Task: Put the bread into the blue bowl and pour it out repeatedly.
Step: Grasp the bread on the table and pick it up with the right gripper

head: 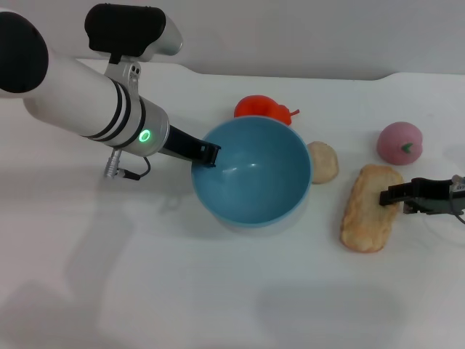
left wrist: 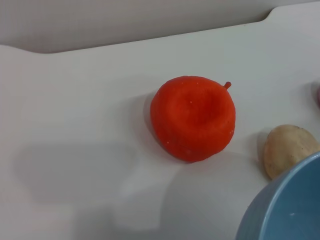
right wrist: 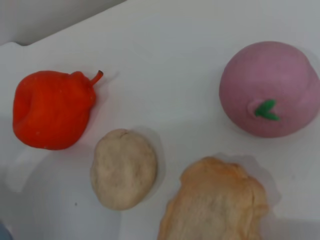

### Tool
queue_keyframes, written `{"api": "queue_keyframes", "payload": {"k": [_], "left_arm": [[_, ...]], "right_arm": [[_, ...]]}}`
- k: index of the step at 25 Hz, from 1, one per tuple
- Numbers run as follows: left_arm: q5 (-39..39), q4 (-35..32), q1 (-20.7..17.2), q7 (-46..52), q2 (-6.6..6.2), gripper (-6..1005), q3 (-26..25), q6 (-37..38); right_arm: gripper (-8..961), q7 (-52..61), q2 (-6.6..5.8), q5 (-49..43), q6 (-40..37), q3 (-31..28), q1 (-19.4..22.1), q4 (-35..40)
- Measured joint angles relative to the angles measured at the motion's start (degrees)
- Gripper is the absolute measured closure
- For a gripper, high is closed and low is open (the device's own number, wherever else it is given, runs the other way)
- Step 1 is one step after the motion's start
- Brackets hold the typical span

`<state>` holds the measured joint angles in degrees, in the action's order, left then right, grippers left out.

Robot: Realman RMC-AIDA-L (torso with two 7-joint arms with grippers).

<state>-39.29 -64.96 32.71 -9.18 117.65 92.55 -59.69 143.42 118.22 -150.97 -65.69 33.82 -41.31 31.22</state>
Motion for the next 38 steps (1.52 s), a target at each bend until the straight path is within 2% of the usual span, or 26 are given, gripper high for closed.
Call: {"api": "queue_keyframes", "payload": {"k": [12,34,37,38], "left_arm": [[0.0,0.0,0.3,-0.1,-0.06,1001,-0.1,0.2],[0.0,0.0,0.4,-0.1,0.03,1001,-0.8,0.4],[0.0,0.0,0.4,-0.1,0.03,1001,-0.8,0.4],[0.0,0.0,0.4,-0.1,0.03,1001,-0.8,0.4]], "right_arm": [[376,-0.2,0.03,0.9,4.7,0.9,-0.3,-2.2],[547,-2.6,0.39,3.5,8.3,1.3,-0.3,-2.5],[714,-4.3,0.45,4.1,8.3,1.3,-0.3,-2.9],[723,-4.8,0.46,4.2,8.3,1.3,-0.3,-3.0]]}}
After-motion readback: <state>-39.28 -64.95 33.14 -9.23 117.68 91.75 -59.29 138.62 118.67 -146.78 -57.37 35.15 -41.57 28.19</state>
